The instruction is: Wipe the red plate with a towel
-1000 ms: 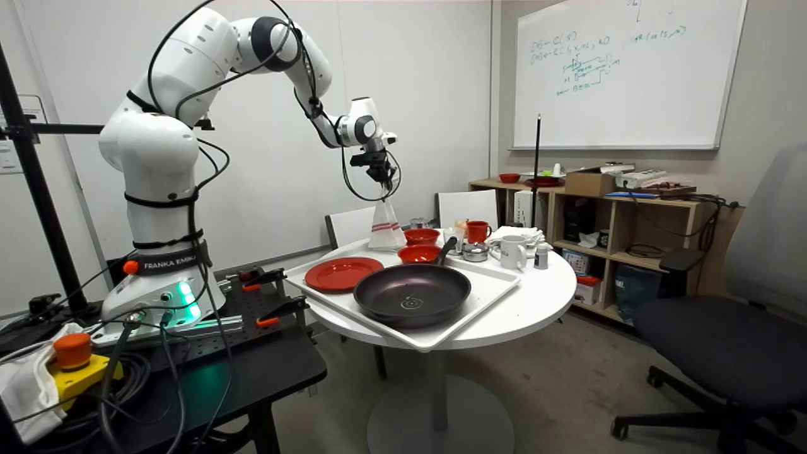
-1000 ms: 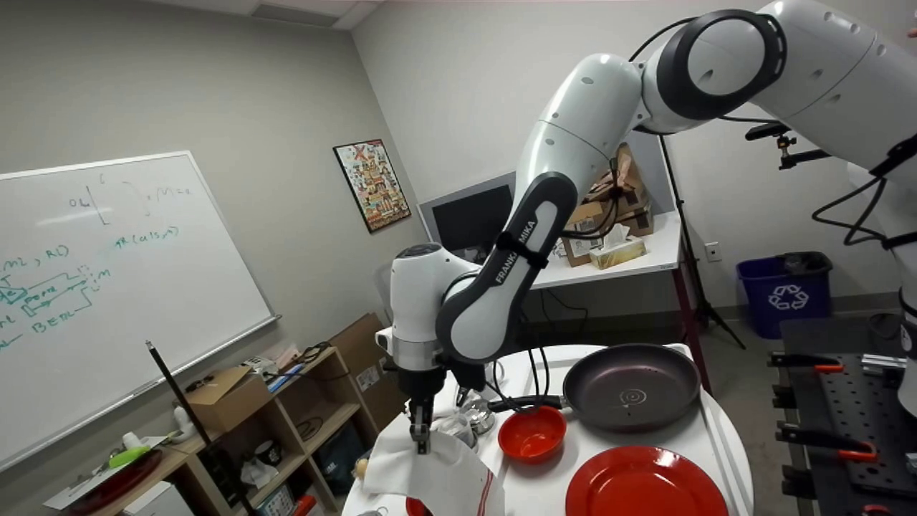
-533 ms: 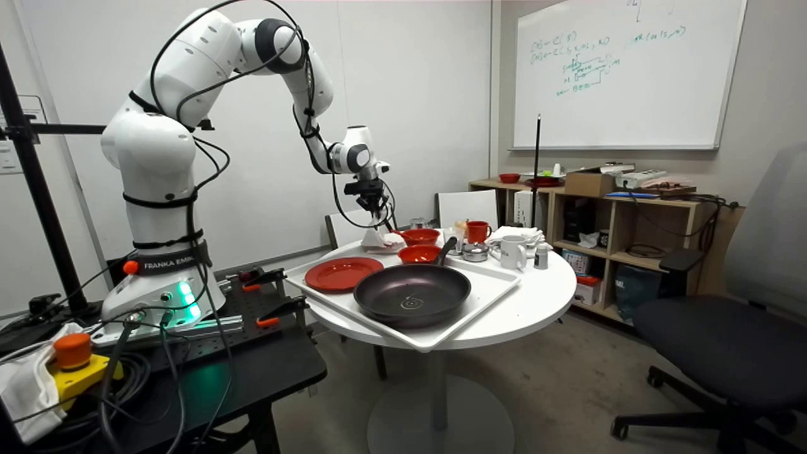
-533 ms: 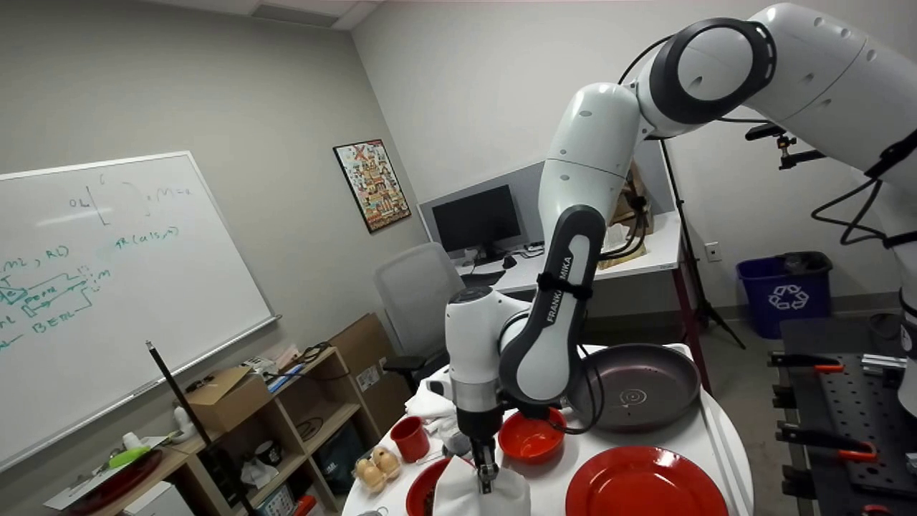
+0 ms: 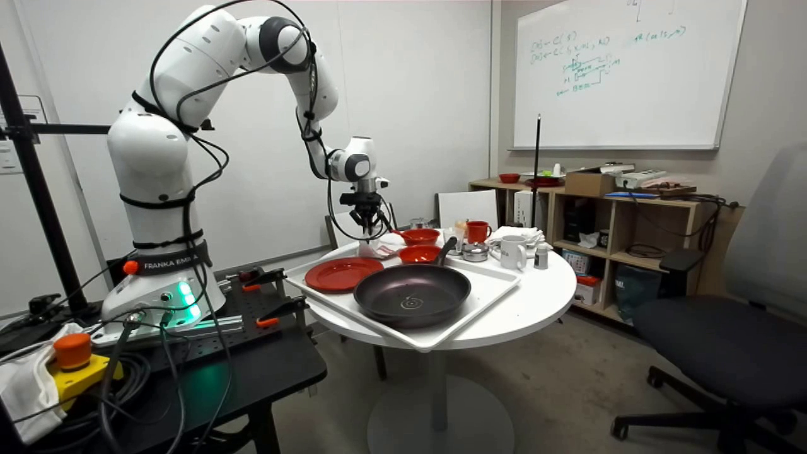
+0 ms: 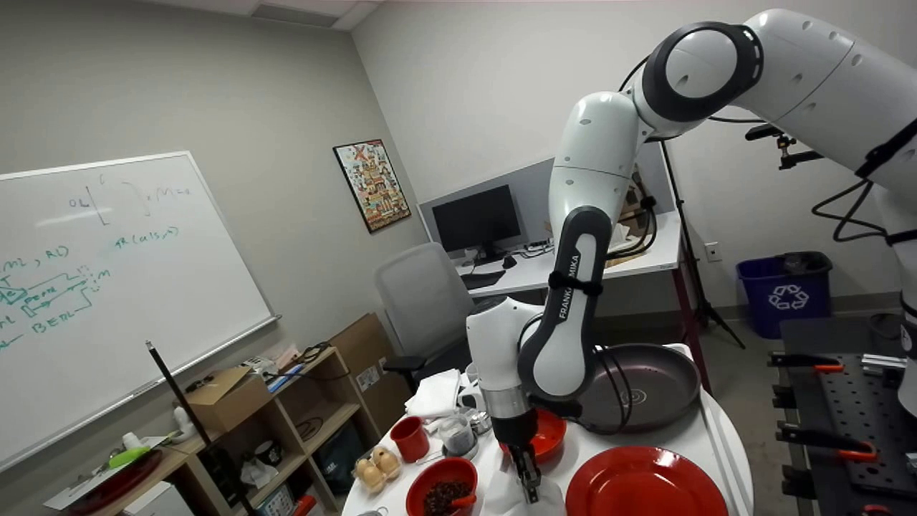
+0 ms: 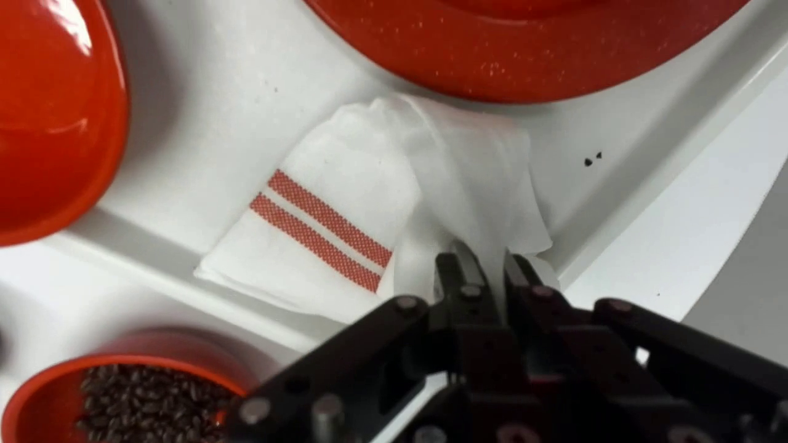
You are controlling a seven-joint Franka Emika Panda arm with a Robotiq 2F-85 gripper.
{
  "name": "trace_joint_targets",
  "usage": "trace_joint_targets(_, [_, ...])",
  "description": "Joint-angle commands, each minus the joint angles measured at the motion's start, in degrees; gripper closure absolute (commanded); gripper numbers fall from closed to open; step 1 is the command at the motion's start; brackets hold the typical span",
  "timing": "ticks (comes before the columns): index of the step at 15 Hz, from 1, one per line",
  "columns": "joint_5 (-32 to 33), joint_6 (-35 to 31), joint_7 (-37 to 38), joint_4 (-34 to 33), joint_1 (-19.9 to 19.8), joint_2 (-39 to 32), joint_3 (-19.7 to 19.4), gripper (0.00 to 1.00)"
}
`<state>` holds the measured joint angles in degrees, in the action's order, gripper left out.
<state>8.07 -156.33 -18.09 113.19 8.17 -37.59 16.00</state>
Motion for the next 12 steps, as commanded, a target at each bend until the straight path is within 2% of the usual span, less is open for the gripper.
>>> trace_joint_targets(1, [-3.47,8.18,-1.88,-4.71,-2.90,-2.26,1.27,0.93])
trace_joint_targets(6, [-4.26,11.24,-2.07,-8.81,-3.89,-6.47,-0.04,0.93])
trace_joint_targets(12, [-4.03,8.91,-4.42,-9.13,-5.54,-11.32,0.64,0.93])
